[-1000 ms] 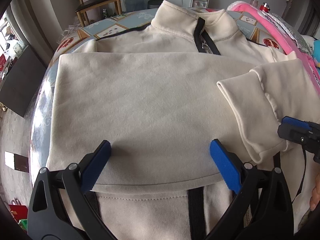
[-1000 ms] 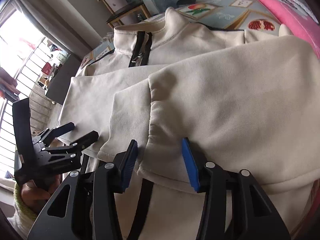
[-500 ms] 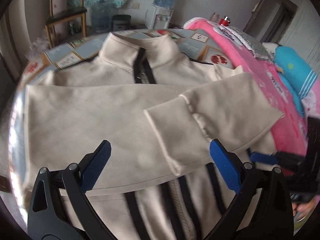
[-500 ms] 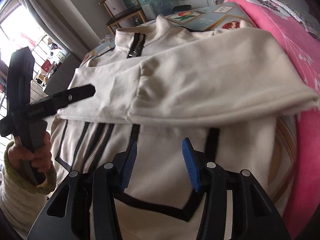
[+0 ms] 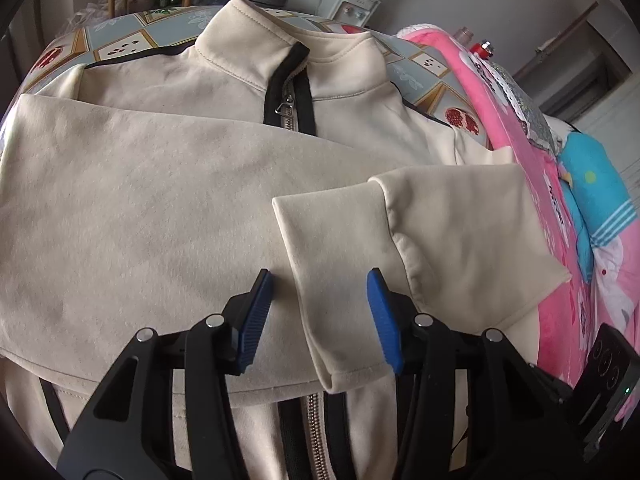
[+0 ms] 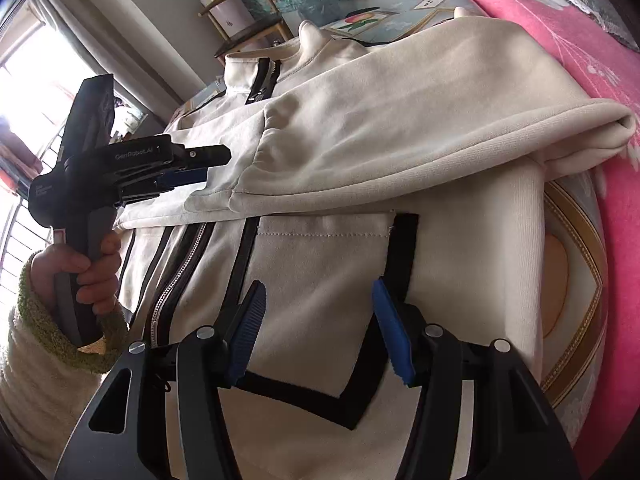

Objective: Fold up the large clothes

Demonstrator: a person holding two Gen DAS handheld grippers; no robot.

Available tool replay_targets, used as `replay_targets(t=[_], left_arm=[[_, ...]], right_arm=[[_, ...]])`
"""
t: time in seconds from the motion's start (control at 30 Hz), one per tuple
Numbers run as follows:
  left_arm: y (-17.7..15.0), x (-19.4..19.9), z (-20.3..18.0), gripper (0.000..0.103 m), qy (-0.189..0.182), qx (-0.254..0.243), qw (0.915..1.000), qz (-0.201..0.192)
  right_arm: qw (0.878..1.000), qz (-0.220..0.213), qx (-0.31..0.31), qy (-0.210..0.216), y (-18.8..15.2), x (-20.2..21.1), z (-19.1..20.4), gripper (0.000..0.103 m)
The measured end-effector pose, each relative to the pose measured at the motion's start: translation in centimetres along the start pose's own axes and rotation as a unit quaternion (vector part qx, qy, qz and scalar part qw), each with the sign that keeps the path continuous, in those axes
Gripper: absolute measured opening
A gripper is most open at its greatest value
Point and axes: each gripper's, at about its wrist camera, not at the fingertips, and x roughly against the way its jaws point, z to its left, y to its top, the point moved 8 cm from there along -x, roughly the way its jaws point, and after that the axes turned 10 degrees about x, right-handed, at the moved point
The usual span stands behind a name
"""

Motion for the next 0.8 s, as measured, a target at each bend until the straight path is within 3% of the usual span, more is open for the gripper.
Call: replay_targets(t=[0.07, 0.2, 0.3, 0.43, 0.53, 0.6, 0.8], left_arm=[[0.1, 0.0, 0.0, 0.046, 0.003, 0.005, 1.0, -0.003], [0.4, 0.5, 0.1, 0.019, -0.012, 0.021, 0.9997, -0.008], [0.5, 0.7, 0.3, 0.019, -0.033, 0.039, 0.9987, -0.002], [0.2, -0.2, 0.7, 0.024, -0.044, 0.07, 0.9961, 0.033], [0.3, -0.4, 0.5, 0.024, -0.04, 0.072, 0.996, 0.034], [0.3, -0.4, 0.2, 0.006, -0.022, 0.058, 0.9976, 0.03], [2.5, 6.2, -2.3, 0.006, -0.039, -0.003, 0.9978, -0.054]], right_arm=[[1.0, -0.001, 0.0, 0.002, -0.1, 0.1, 0.0, 0.055], [1.0, -0.009, 0.004, -0.024, 0.1, 0.7, -0.3, 0.055], [0.999, -0.004, 0.003, -0.042, -0.2, 0.4, -1.0, 0.055], [0.999, -0.008, 0.008, -0.044, -0.2, 0.4, -1.2, 0.055], [0.998, -0.011, 0.014, -0.056, -0.3, 0.3, -1.0, 0.055], [0.998, -0.011, 0.016, -0.064, -0.3, 0.2, -0.9, 0.055], [0.997, -0.003, 0.022, -0.076, -0.3, 0.2, -0.8, 0.055]])
